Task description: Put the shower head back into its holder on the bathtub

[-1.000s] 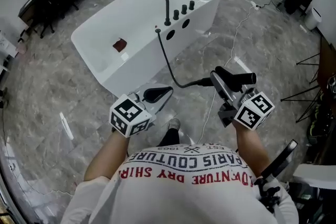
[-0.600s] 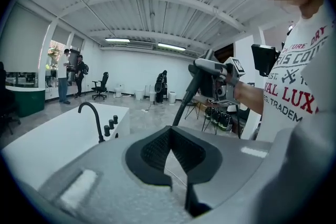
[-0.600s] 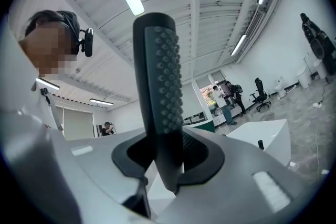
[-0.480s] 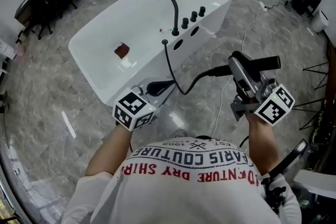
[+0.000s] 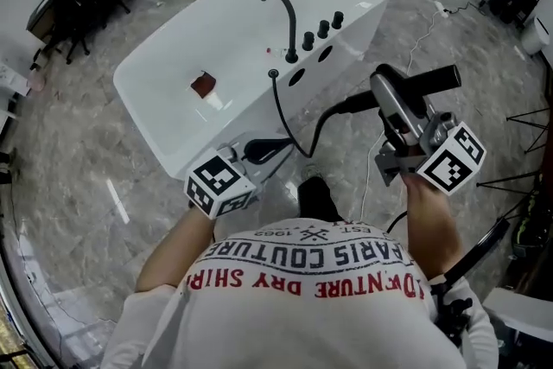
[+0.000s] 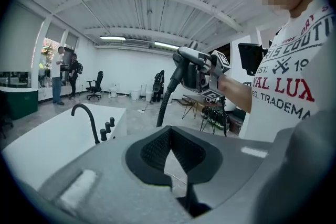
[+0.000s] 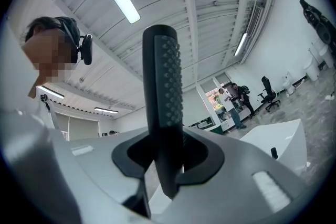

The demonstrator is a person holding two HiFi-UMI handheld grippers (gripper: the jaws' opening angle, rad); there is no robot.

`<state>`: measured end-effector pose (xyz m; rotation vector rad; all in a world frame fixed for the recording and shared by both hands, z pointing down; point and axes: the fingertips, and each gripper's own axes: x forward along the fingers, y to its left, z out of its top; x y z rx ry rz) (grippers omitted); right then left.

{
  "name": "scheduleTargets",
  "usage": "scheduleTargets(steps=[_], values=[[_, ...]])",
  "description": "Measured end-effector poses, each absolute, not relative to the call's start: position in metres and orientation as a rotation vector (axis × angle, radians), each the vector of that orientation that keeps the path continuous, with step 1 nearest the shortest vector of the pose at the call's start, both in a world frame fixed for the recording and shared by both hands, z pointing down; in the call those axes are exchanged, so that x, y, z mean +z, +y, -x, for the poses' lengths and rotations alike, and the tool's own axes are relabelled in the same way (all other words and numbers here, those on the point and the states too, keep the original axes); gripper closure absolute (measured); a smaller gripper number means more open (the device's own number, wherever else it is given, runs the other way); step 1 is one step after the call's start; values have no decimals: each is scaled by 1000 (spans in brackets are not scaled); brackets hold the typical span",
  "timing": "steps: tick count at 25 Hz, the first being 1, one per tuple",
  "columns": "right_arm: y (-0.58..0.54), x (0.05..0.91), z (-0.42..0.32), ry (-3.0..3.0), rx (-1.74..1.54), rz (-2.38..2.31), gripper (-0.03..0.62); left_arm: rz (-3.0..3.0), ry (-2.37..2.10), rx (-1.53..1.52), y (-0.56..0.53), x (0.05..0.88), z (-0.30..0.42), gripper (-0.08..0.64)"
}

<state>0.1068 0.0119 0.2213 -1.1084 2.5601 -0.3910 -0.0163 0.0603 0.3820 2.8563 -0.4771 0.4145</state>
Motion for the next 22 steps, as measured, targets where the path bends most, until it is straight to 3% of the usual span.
scheduleTargets(steps=[10, 11, 13, 19, 22], values=[[-75, 212, -125, 2578, -463, 1023, 486, -2734, -502, 409, -21, 415, -14, 548], [-78, 214, -126, 2577, -471, 1014, 486, -2728, -498, 408, -24, 422, -18, 494], [-84, 216, -126, 2581, -478, 999, 486, -2722, -488, 414, -29, 437, -26, 460], [-122, 192, -134, 2613, -464, 980, 486, -2704, -447, 520, -64, 484, -60, 372], [-123, 182, -133, 2652, -423, 982, 488, -2696, -431, 595, -69, 516, -73, 361]])
